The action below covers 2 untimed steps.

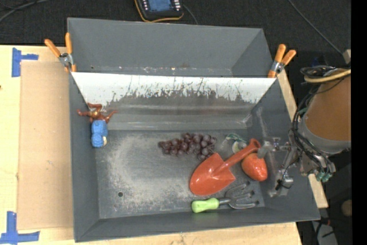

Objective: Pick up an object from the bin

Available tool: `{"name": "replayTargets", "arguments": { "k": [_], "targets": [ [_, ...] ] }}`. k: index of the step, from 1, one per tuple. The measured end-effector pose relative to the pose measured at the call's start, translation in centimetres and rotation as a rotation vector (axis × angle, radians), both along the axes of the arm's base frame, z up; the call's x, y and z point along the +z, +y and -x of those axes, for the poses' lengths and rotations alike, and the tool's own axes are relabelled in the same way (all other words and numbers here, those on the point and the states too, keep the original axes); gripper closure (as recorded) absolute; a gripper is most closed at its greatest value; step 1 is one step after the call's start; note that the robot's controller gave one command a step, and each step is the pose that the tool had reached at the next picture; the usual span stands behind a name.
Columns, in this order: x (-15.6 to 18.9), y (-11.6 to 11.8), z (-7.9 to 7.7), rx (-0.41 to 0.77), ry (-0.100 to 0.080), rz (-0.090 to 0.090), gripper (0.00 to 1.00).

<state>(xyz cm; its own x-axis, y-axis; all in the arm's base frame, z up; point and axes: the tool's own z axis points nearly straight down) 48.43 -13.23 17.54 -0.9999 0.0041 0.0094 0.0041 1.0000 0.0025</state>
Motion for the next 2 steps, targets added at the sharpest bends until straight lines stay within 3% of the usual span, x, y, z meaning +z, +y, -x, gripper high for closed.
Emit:
{"name": "replayTargets", "arguments": {
  "k": [1, 2],
  "targets": [
    [0.4, 0.1, -0.2, 0.007, -0.008, 0.002, 0.00],
    [-9.1, 6.3, -4.2, 0.248, -0.006, -0.001, 0.00]
  ]
}}
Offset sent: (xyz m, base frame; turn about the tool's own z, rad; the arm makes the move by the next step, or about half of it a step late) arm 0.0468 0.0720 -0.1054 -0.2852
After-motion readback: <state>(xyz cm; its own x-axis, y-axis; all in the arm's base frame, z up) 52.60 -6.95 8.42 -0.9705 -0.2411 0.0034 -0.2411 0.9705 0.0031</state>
